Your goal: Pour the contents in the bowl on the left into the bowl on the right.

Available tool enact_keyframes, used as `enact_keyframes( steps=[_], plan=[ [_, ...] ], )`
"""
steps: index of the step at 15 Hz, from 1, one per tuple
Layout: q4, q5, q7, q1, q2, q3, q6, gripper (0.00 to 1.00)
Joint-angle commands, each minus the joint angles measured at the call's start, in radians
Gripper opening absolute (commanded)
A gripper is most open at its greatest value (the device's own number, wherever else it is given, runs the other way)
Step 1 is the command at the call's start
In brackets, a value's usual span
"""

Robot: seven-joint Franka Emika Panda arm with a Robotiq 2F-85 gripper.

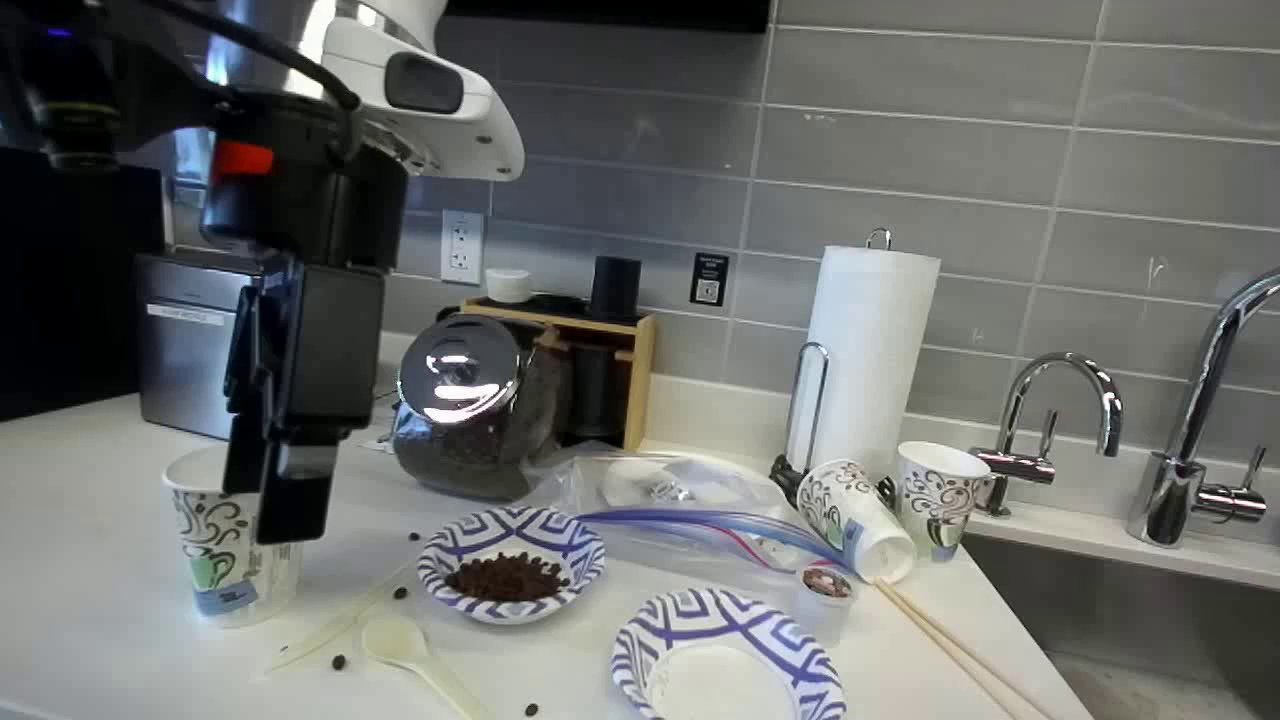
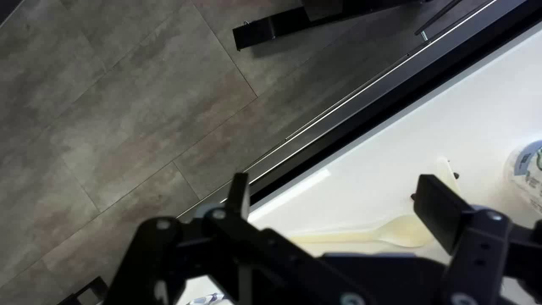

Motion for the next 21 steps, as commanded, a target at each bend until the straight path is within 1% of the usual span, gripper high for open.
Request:
enact_keyframes(
  steps=[1, 3, 5, 12, 15, 18, 21],
  plan=[
    [0.001, -0.006, 0.004, 0.017, 0.001, -0.017, -0.002, 1.00],
    [0.001, -0.006, 0.004, 0.017, 0.001, -0.017, -0.002, 1.00],
    [0.041, 0.031, -0.014, 0.011, 0.081, -0.040, 0.000, 1.00],
    [0.121, 0.131, -0.222, 0.008, 0.207, -0.150, 0.115, 1.00],
    [0.159, 0.210, -0.334, 0.015, 0.263, -0.176, 0.184, 1.00],
    [0.213, 0.304, -0.479, 0.014, 0.326, -0.191, 0.223, 1.00],
    [0.279, 0.390, -0.638, 0.004, 0.393, -0.198, 0.211, 1.00]
  ],
)
